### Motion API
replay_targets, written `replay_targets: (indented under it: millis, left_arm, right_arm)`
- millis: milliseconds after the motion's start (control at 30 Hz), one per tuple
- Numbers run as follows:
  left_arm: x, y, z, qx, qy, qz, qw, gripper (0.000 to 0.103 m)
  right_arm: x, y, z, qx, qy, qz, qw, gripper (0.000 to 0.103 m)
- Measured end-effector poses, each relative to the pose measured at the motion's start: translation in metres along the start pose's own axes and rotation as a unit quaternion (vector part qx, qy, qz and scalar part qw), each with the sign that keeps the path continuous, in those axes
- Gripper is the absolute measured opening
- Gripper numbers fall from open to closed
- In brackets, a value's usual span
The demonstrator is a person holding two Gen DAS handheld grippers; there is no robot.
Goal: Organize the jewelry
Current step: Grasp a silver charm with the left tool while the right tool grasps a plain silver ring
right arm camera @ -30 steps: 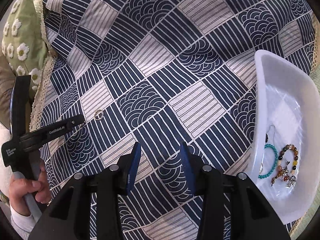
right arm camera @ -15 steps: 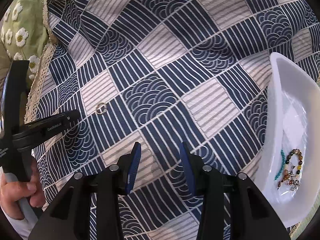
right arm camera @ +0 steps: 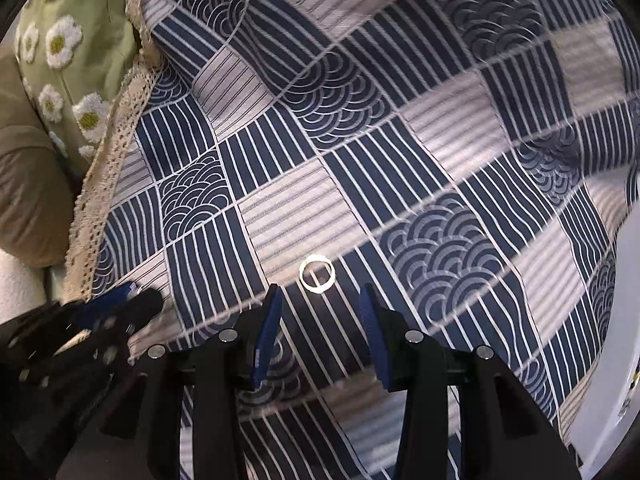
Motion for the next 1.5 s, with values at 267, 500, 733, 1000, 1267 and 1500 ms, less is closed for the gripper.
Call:
replay_targets:
  millis: [267, 500, 733, 1000, 1267, 1500]
  left_arm:
    - [-0.002, 0.008, 0.006, -0.003, -0.002, -0.003, 1.0000, 0.018]
    - [-0.003, 0.012, 0.013, -0.017, 0.006, -0.017, 0.9997, 0.018]
    - [-0.013, -0.003, 0.015, -0.015, -0.002, -0.033, 0.9993, 0.018]
    - [-0.046, -0.060, 0.019, 0.007, -0.022, -0.078, 0.9966, 0.018]
    - [-0.075, -0.183, -0.003, 0.079, -0.031, -0.128, 0.9881, 0.018]
    - [-0.065, -0.299, -0.042, 0.153, -0.018, -0.163, 0.9745, 0.018]
  right_arm:
    - [0.026, -0.004, 0.012, 0.004, 0.013, -0.003, 1.000, 0.037]
    - [0.029, -0.005, 0.009, -0.023, 0.004, -0.026, 0.999, 0.022]
    - [0.001, -0.012, 0.002, -0.004, -0.015, -0.008, 1.000, 0.022]
    - [-0.087, -0.068, -0.014, 0.044, -0.062, -0.028, 0.997, 0.022]
    - [-0.161, -0.174, -0.050, 0.113, -0.093, -0.067, 0.987, 0.022]
    - [-0.188, -0.254, -0.097, 0.147, -0.083, -0.101, 0.980, 0.022]
Point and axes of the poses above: each gripper's, at about its wrist camera, not at the fingertips, and x roughly the way its jaws point, y to its left, z to its top, the point moved 3 cm from there along x, roughly the way its jaws point, and after that the axes turned 1 degree about -x, right-handed, at the moved point
